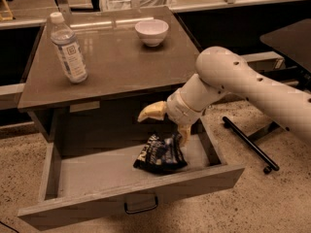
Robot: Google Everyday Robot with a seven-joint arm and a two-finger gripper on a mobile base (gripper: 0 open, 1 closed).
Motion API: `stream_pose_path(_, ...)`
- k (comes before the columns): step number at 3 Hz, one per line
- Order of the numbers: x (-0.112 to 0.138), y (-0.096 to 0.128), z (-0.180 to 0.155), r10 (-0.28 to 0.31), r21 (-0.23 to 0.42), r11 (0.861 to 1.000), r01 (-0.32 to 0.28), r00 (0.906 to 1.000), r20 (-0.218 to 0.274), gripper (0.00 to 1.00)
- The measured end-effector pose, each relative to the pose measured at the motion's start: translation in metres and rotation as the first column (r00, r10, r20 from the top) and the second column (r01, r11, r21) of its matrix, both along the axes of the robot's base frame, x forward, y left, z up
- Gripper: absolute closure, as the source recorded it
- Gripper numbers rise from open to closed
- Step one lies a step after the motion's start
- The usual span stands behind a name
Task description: Place blue chip bag into top drawer
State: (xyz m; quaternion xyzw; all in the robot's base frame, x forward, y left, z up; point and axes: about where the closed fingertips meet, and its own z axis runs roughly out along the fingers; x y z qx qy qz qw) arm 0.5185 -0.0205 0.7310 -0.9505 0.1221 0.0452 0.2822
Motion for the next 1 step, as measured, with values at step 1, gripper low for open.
stream_pose_path(1, 0.0000, 0.0000, 0.0000, 0.000, 0.000, 1.000, 0.000, 1.0000, 0.000, 0.00)
